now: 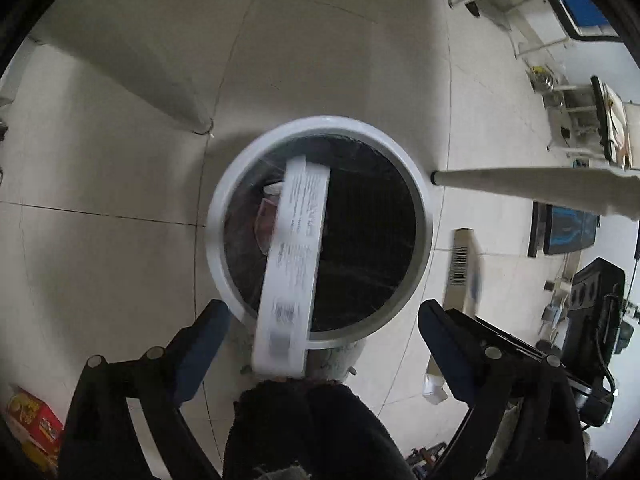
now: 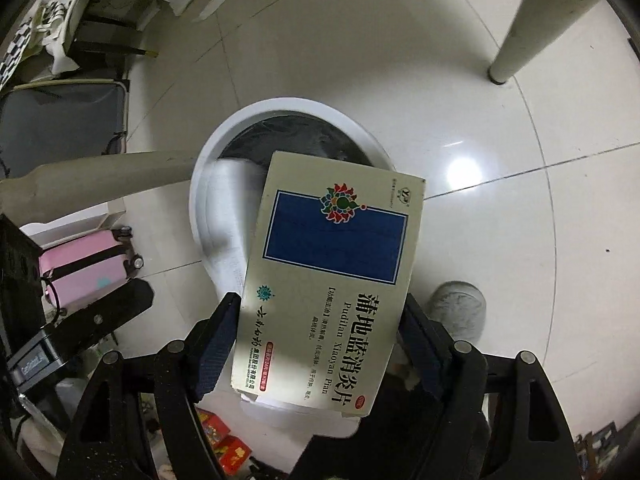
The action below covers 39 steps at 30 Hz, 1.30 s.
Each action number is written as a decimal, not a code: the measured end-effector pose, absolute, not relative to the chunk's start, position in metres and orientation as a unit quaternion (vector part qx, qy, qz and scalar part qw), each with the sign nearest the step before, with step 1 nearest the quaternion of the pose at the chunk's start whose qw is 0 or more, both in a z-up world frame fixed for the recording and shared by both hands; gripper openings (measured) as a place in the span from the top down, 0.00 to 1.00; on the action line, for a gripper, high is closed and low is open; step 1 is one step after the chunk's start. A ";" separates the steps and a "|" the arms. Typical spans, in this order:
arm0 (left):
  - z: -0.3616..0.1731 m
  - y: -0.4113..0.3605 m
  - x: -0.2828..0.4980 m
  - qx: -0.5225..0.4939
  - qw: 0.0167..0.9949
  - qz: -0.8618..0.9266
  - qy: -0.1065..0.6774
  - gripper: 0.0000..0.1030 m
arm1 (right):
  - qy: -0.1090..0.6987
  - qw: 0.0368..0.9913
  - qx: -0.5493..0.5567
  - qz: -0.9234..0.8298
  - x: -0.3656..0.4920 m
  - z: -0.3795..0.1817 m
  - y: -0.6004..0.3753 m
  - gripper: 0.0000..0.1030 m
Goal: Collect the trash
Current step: 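Carry both boxes over the bin and release them inside, then move both tools back over the table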
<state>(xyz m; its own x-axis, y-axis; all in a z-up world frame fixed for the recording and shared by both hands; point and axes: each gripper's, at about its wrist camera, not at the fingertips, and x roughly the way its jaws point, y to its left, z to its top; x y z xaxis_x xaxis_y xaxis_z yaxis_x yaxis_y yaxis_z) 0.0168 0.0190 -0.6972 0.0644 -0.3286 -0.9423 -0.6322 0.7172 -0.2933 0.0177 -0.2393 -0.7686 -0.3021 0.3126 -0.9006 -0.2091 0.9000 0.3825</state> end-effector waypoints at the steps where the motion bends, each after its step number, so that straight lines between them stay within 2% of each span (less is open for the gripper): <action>1: -0.695 0.020 0.010 -0.349 0.641 0.127 0.672 0.06 | 0.773 0.592 0.034 0.226 0.018 -0.768 -0.238 0.14; 2: -0.688 0.019 0.008 -0.334 0.649 0.141 0.669 0.06 | 0.771 0.593 0.033 0.229 0.019 -0.767 -0.236 0.04; 3: -0.682 0.020 0.006 -0.324 0.654 0.149 0.667 0.06 | 0.768 0.596 0.032 0.233 0.019 -0.764 -0.235 0.01; 10: -0.644 0.011 -0.008 -0.238 0.665 0.208 0.676 0.06 | 0.739 0.636 -0.062 0.215 0.014 -0.727 -0.218 0.00; 15: -0.622 0.008 -0.026 -0.231 0.662 0.208 0.682 0.06 | 0.714 0.658 -0.127 0.201 0.005 -0.684 -0.215 0.00; 23: -0.564 -0.001 -0.043 -0.241 0.664 0.217 0.673 0.06 | 0.688 0.677 -0.162 0.204 -0.006 -0.604 -0.222 0.00; 32: -0.463 -0.010 -0.063 -0.240 0.681 0.215 0.658 0.06 | 0.680 0.681 -0.164 0.216 -0.032 -0.493 -0.236 0.00; 39: -0.378 -0.006 -0.079 -0.236 0.692 0.214 0.648 0.06 | 0.671 0.691 -0.150 0.223 -0.050 -0.383 -0.238 0.00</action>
